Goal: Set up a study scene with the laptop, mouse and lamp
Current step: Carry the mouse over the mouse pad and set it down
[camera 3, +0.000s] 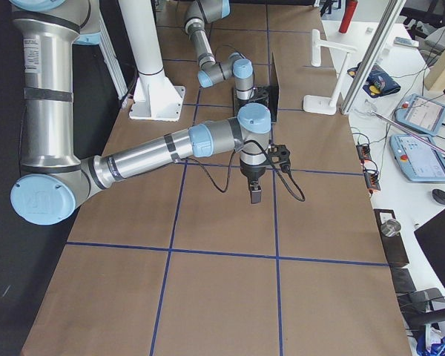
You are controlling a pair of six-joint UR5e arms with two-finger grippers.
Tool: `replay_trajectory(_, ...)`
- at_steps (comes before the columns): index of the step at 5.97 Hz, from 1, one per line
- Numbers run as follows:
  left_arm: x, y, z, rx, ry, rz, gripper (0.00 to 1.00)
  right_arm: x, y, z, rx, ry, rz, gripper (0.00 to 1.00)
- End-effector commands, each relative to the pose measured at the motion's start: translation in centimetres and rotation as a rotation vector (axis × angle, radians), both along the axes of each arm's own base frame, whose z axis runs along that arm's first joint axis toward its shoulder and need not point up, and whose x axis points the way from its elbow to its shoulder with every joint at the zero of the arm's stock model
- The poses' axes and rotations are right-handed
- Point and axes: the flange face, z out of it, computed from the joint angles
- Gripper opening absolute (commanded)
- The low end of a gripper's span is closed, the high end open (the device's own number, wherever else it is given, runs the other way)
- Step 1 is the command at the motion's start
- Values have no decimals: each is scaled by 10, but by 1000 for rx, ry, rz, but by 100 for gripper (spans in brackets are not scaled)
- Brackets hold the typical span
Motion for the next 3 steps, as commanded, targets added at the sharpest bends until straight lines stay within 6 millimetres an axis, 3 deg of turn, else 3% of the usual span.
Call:
replay_trajectory(1,1,-1,0,-23,6,-16,95,0,-1,-1,1,0,0,100)
replay_trajectory(3,-3,-3,-5,-18,15,-18,100,0,0,-9,21,-3,0,100)
